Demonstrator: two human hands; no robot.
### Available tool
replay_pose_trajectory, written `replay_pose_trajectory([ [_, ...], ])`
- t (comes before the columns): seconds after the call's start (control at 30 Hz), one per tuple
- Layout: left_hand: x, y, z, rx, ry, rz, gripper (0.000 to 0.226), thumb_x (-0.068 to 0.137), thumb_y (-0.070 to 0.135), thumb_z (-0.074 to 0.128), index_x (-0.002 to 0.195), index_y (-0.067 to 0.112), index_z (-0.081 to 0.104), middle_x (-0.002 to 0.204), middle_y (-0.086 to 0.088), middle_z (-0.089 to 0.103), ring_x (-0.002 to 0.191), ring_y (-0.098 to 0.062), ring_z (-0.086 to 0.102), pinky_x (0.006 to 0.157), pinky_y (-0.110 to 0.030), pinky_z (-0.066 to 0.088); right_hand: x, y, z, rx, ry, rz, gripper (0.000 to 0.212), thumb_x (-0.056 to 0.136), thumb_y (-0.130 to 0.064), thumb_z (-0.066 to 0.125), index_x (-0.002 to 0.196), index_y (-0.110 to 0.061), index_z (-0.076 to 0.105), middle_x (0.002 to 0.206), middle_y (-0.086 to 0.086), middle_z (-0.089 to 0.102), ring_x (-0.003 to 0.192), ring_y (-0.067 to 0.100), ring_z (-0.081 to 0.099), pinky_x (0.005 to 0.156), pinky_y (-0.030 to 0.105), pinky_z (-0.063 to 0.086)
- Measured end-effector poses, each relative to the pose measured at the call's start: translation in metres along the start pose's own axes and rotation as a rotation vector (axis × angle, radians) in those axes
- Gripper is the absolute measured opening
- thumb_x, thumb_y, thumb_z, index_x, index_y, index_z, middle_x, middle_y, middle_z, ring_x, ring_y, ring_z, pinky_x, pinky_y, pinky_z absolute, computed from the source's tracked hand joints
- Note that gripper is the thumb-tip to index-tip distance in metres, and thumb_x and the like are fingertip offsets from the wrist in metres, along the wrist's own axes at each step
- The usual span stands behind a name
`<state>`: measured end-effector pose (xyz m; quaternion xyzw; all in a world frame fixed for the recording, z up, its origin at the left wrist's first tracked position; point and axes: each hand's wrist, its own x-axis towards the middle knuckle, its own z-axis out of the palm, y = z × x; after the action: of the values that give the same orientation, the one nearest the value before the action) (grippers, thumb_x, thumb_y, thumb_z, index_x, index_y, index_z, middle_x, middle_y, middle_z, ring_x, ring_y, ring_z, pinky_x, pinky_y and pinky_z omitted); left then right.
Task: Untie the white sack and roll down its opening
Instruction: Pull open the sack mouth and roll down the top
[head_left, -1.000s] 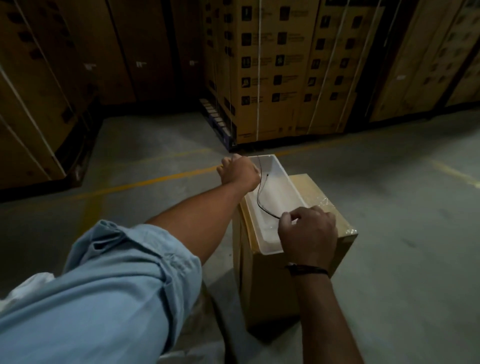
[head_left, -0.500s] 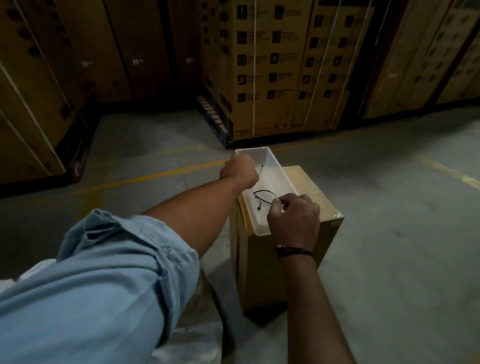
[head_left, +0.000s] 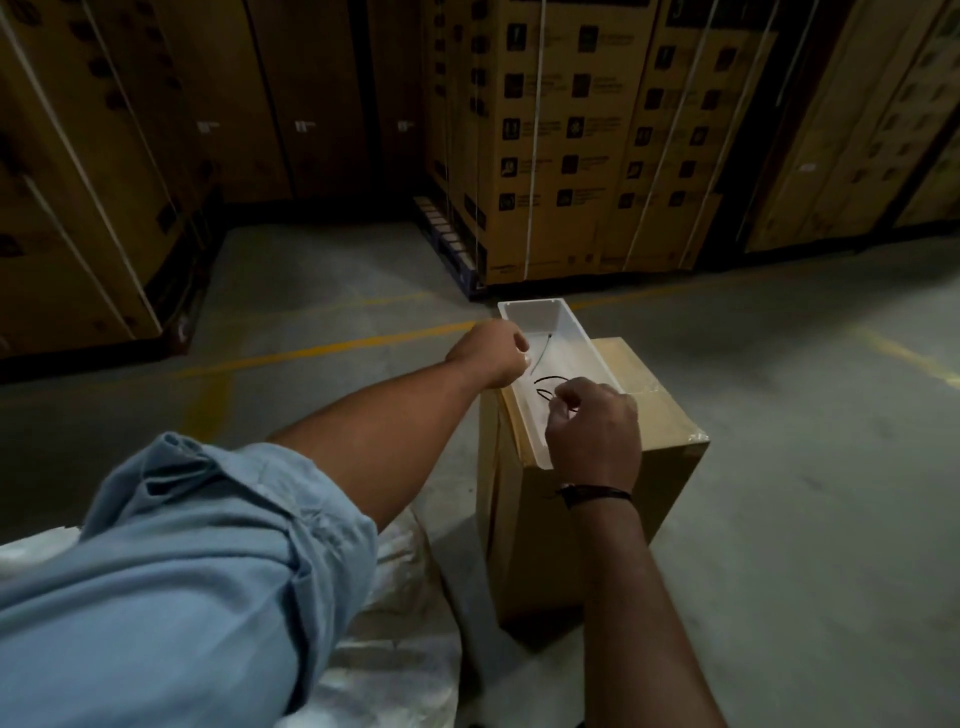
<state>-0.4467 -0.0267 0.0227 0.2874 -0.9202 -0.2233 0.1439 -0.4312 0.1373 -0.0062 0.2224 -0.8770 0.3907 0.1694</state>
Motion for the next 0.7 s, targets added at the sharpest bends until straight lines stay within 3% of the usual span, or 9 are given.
replay_pose_trajectory([
  [0.1,-0.001,-0.006,0.0,-0.006,-0.002,0.01,0.027,0.09,0.033,0.07,0.115,0.022,0.071,0.128,-0.003,0.066,0.115,-0.023,0.062,0.094,-0.037,0.053,0.0,-0.001,0.0,-0.035,0.024,0.01,0.019,0.088,-0.023,0.066,0.104,-0.016,0.072,0.103,0.003,0.072,0.098,0.022,0.056,0.078,0.025,0.035],
  [0.3,-0.008,-0.011,-0.002,-0.003,-0.008,0.047,0.037,0.089,0.037,0.071,0.123,0.023,0.066,0.13,-0.005,0.063,0.112,-0.023,0.062,0.091,-0.039,0.054,-0.002,-0.007,0.002,-0.023,0.014,-0.029,0.017,0.088,-0.022,0.063,0.101,-0.014,0.072,0.101,0.004,0.07,0.098,0.021,0.054,0.081,0.024,0.031],
  [0.5,-0.034,-0.025,-0.03,0.061,0.011,0.094,0.038,0.088,0.035,0.071,0.124,0.027,0.066,0.133,-0.003,0.061,0.115,-0.023,0.06,0.086,-0.034,0.05,-0.014,-0.036,0.012,0.019,-0.041,-0.135,0.016,0.087,-0.021,0.06,0.097,-0.013,0.07,0.096,0.006,0.068,0.094,0.023,0.051,0.078,0.035,0.048],
  [0.7,-0.117,-0.094,-0.077,-0.053,-0.032,0.051,0.031,0.088,0.031,0.071,0.119,0.027,0.069,0.127,0.002,0.068,0.112,-0.019,0.064,0.093,-0.036,0.052,-0.049,-0.092,0.03,0.052,-0.219,-0.324,0.017,0.083,-0.019,0.058,0.089,-0.013,0.072,0.087,0.008,0.068,0.088,0.027,0.054,0.079,0.039,0.049],
])
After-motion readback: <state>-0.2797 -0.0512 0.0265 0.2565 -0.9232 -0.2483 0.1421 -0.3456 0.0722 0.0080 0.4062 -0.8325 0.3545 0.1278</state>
